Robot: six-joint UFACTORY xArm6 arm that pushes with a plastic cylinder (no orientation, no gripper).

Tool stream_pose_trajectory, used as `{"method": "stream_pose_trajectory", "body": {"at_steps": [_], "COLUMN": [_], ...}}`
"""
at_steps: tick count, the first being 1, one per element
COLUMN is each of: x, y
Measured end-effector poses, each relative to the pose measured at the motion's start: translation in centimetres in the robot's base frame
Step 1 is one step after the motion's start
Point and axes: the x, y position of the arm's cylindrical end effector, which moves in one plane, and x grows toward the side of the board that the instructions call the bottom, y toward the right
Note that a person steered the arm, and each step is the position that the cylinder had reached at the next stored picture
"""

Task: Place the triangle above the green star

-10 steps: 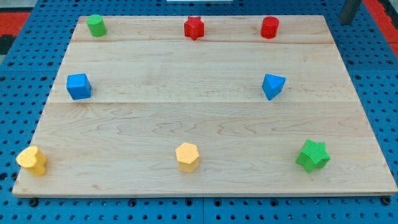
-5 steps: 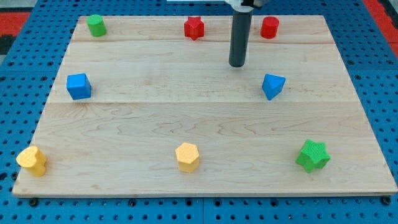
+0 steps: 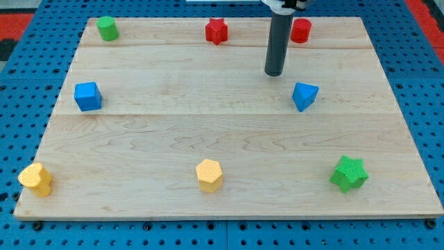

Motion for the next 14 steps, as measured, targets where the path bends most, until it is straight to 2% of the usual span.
{"method": "stream_pose_trajectory", "body": {"at_steps": [3,5,6,7,8,9,10,11,12,13,14], "x": [2.2,12.5,8.5,6.1,10.1,13.8,10.2,8.9,11.7,15.1,14.6], "y": [3.0,4.0,3.9,6.7,9.4,7.8,7.7,1.7,1.9,6.7,6.6]}}
